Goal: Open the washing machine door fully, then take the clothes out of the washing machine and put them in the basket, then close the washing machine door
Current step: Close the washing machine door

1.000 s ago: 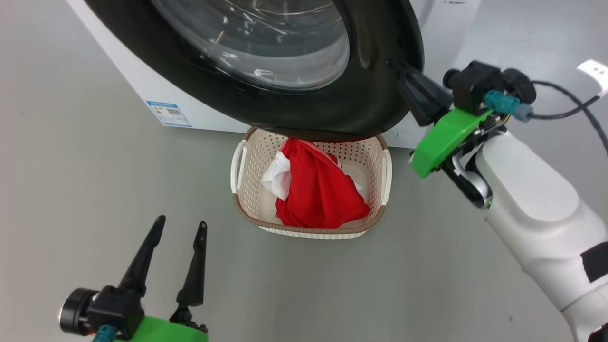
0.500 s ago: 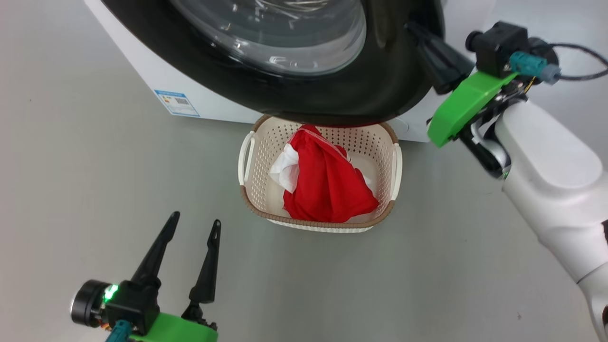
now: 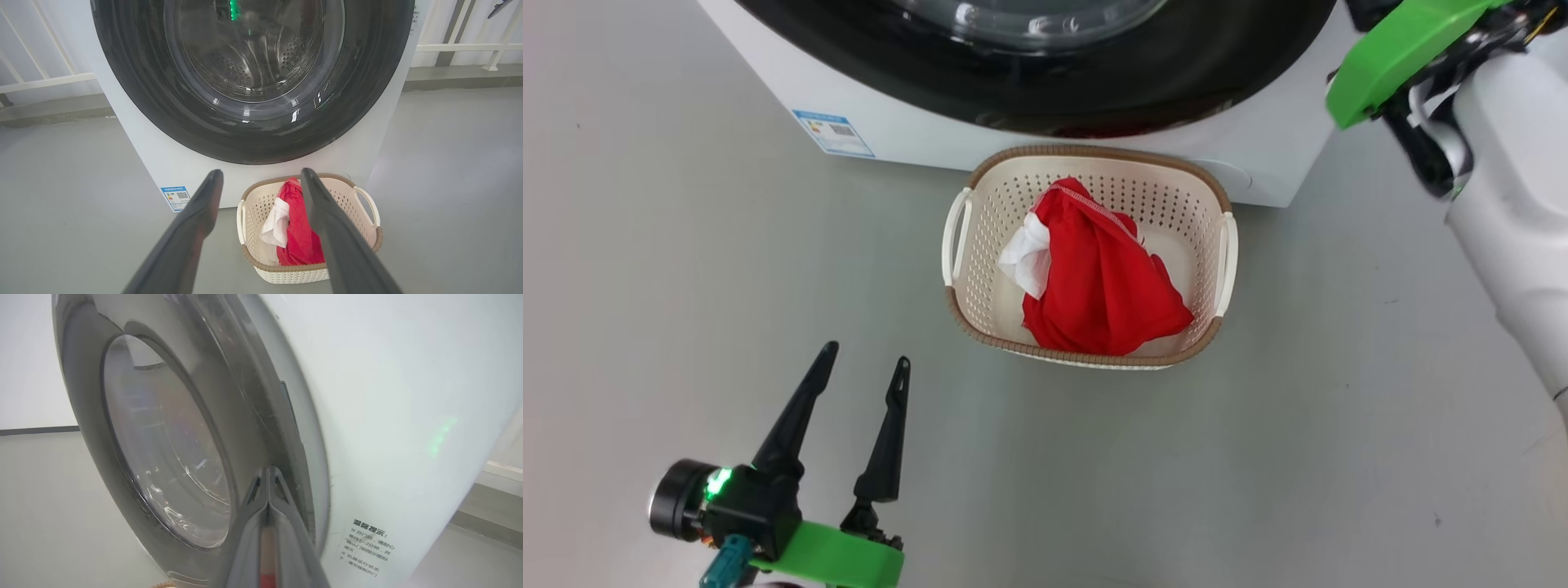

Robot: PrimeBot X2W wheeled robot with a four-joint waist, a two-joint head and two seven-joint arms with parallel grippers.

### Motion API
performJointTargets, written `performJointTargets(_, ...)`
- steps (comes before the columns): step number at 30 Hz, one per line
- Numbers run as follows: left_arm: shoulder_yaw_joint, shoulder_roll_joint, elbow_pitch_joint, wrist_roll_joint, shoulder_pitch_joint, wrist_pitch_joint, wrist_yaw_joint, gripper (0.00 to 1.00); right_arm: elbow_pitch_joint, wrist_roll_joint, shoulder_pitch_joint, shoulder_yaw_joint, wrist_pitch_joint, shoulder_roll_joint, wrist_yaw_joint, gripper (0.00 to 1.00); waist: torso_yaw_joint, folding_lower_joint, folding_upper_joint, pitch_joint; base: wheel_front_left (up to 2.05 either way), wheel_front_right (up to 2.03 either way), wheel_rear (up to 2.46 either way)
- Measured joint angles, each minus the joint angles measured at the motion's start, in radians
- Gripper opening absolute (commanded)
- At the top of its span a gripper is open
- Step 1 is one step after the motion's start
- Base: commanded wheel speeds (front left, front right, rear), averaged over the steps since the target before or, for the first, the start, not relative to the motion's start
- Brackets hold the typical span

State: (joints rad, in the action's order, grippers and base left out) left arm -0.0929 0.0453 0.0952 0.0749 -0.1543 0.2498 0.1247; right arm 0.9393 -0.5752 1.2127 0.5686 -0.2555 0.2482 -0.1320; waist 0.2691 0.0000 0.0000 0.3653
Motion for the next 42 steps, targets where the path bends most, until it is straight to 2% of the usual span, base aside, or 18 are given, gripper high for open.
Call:
performJointTargets(10,-0.01,-0.004,0.01,0.013,-0.036,0.0,0.0,1.0,0.041,0.097,0.027,-0.139,-0.019,-0.034,-0.01,0.0,0.019,0.0,0.0,0.04,0.0,0.0,0.0)
performJointTargets(14,-0.008,-0.005,0.015,0.013,-0.039,0.0,-0.001,1.0,0.041,0.141,0.023,-0.166,-0.008,-0.072,-0.009,0.0,0.013,0.0,0.0,0.04,0.0,0.0,0.0)
performJointTargets(21,-0.004,-0.005,0.041,0.013,-0.039,0.0,-0.002,1.0,-0.007,0.155,-0.026,-0.197,-0.008,-0.084,-0.002,0.02,-0.014,0.0,0.0,0.014,0.0,0.0,0.0)
performJointTargets(23,-0.002,-0.006,0.047,0.013,-0.039,0.0,-0.002,1.0,-0.029,0.156,-0.058,-0.199,-0.008,-0.092,-0.002,0.2,-0.024,0.0,0.0,0.003,0.0,0.0,0.0)
performJointTargets(26,0.001,-0.006,0.059,0.013,-0.039,0.0,-0.003,1.0,-0.064,0.156,-0.11,-0.199,-0.008,-0.105,-0.002,0.82,-0.039,0.0,0.0,-0.018,0.0,0.0,0.0)
performJointTargets(27,0.003,-0.006,0.062,0.014,-0.039,0.0,-0.003,1.0,-0.079,0.156,-0.128,-0.2,-0.008,-0.106,-0.002,0.95,-0.045,0.0,0.0,-0.026,0.0,0.0,0.0)
performJointTargets(28,0.005,-0.006,0.066,0.014,-0.039,0.0,-0.003,1.0,-0.092,0.158,-0.145,-0.201,-0.008,-0.106,-0.002,1.0,-0.051,0.0,0.0,-0.034,0.0,0.0,0.0)
performJointTargets(34,0.029,-0.005,0.082,0.025,-0.03,0.0,-0.003,1.0,-0.162,0.19,-0.242,-0.214,-0.008,-0.11,-0.002,1.0,-0.092,0.0,0.0,-0.079,0.0,0.0,0.0)
performJointTargets(42,0.049,-0.003,0.093,0.025,-0.009,0.0,-0.012,1.0,-0.275,0.246,-0.391,-0.306,-0.008,-0.125,-0.002,1.0,-0.139,0.0,0.0,-0.138,0.0,0.0,0.0)
